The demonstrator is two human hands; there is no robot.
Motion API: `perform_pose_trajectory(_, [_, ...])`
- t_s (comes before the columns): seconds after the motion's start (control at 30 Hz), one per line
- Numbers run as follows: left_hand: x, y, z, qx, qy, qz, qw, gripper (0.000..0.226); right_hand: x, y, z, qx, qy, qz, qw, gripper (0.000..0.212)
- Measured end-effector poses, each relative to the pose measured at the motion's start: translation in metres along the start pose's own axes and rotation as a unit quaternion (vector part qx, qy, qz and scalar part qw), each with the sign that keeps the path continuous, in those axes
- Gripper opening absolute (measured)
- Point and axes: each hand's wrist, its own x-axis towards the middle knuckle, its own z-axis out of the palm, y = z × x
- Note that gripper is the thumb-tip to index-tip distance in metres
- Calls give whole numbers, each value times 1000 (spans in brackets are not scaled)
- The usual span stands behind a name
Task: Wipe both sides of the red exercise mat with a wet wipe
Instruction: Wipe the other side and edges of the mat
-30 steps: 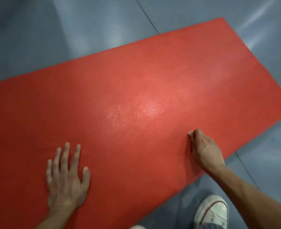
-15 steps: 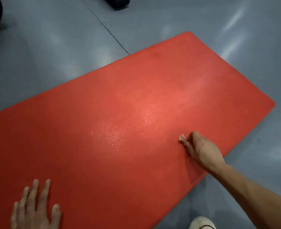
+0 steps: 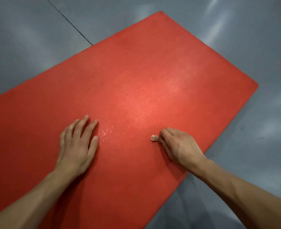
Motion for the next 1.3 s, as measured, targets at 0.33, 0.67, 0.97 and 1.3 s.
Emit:
perform_pose_trajectory(0.33, [111,25,13,-13,29,-23,999,63,22,37,-11,-19,53,58,997,32])
perform_pose_trajectory(0.67, [113,27,19,-1,44,-46,998,62,83,140,-30,-61,102,140,983,9])
perform_pose_trajectory(0.97, [118,25,21,15,47,-43,998,61,123,-25,6,23,3,-143,990,25])
perform_pose_trajectory(1.3, [120,23,20,21,39,-42,998,62,231,104,-30,-19,134,257,957,26])
